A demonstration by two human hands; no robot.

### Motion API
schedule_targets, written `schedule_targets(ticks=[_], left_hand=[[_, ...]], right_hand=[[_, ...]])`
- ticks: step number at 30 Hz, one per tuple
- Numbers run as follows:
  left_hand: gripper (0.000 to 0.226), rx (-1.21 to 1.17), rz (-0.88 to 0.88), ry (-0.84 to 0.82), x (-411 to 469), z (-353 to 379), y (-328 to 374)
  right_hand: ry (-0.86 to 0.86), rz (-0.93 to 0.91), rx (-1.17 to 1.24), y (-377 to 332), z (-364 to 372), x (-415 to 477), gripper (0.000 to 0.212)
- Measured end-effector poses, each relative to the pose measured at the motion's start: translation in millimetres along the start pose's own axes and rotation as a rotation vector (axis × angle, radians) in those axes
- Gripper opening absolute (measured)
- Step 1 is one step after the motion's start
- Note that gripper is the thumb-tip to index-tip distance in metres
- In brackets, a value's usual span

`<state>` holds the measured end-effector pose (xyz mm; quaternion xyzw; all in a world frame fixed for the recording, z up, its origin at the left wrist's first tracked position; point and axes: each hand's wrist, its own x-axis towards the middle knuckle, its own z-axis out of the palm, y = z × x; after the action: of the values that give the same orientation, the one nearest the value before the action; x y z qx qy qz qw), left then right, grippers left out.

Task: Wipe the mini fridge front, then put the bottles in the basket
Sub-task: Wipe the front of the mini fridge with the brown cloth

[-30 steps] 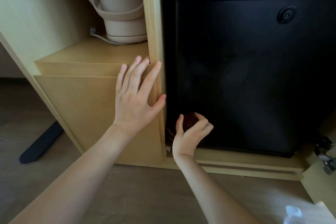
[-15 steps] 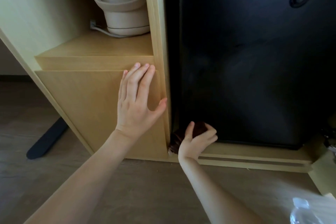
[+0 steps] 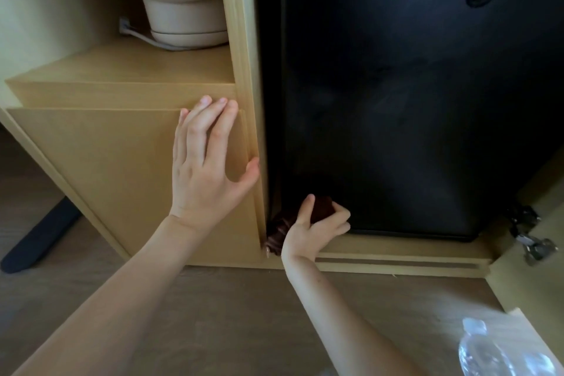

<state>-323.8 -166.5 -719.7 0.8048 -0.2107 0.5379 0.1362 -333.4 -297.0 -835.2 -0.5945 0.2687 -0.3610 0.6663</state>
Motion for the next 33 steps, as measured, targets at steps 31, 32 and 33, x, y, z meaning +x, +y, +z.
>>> schedule_targets(ticks=[31,32,33], left_hand=[[0.054,0.011,0.334,-0.084,37,4,38],[0.055,-0.021,0.319,-0.114,40,7,44],[0.058,-0.051,0.283,-0.151,42,10,50]], right_hand=[[-0.013,-0.181,0.101,-80,-13,40,0.037],[-0.004,-0.216,0.113,-89,-14,45,0.036],[0.002,-0.254,0.117,-97,-14,50,0.035]])
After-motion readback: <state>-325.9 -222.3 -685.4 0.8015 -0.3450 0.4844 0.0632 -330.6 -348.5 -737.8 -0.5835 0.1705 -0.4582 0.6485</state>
